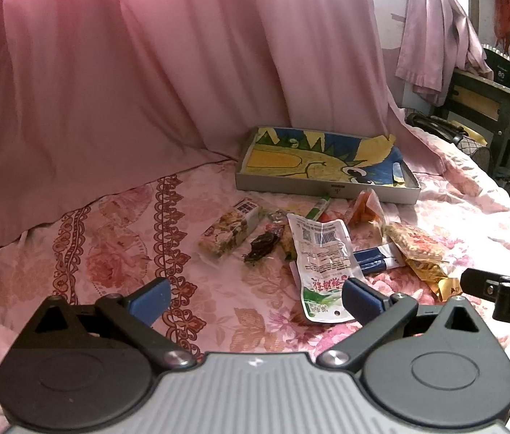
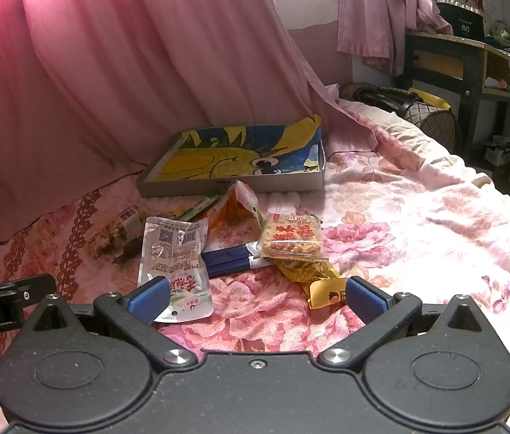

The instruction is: Organize snacks

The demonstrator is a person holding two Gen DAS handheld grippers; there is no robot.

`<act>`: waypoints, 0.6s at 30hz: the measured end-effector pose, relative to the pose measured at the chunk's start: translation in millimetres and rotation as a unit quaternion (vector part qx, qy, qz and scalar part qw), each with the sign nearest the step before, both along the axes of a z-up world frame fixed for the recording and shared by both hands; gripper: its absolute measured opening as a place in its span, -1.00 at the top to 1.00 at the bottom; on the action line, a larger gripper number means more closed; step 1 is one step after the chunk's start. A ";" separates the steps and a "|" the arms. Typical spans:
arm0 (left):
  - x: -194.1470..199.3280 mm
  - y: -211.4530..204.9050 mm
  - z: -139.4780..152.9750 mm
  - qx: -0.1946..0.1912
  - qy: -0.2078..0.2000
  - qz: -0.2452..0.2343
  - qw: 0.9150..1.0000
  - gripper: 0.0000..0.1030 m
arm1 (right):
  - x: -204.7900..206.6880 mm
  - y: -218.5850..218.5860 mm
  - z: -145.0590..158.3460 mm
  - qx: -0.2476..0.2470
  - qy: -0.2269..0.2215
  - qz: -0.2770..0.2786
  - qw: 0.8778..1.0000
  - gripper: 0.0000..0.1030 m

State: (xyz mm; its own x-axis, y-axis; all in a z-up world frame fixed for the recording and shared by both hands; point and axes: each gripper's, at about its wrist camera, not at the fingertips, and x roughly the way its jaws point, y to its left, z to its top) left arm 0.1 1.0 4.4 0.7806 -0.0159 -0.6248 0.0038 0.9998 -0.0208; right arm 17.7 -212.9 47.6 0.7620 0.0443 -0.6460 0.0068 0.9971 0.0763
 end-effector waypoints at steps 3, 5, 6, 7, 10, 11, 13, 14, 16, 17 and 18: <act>-1.0 0.1 -1.0 -0.001 0.000 0.000 1.000 -0.99 | 0.4 0.0 1.3 0.000 0.001 0.000 1.000 -0.99; -1.1 -0.3 -1.2 0.000 0.000 0.001 1.000 -0.99 | 0.2 0.2 0.7 0.000 0.001 0.000 1.000 -0.99; -1.0 -0.2 -1.4 0.000 0.001 0.001 1.000 -0.99 | 0.5 0.1 1.4 0.000 0.001 0.000 1.000 -0.99; -1.1 -0.1 -1.6 0.000 0.000 0.001 1.000 -0.99 | 0.5 0.2 1.1 0.000 0.001 0.000 1.000 -0.99; -0.7 0.3 -1.8 0.001 0.000 0.000 1.000 -0.99 | 0.9 0.6 1.7 0.000 0.002 0.000 1.000 -0.99; -0.7 0.6 -2.2 0.002 0.000 0.000 1.000 -0.99 | 0.9 0.9 0.8 0.000 0.001 0.000 1.000 -0.99; -1.1 -0.2 -2.8 0.001 0.000 0.001 1.000 -0.99 | 1.3 1.1 1.8 -0.001 0.002 0.000 1.000 -0.99; -0.9 0.5 -2.9 0.001 0.001 0.001 1.000 -0.99 | 1.2 1.5 0.9 -0.001 0.002 0.001 1.000 -0.99; -1.6 -0.4 -3.8 0.001 0.000 0.001 1.000 -0.99 | 0.3 0.4 0.7 -0.002 0.003 0.000 1.000 -0.99; -1.5 0.0 -4.0 0.001 0.001 0.001 1.000 -0.99 | 0.3 0.3 0.8 -0.001 0.003 0.001 1.000 -0.99; -1.8 -0.6 -4.4 0.001 0.001 0.001 1.000 -0.99 | 0.4 0.2 0.7 -0.001 0.003 0.001 1.000 -0.99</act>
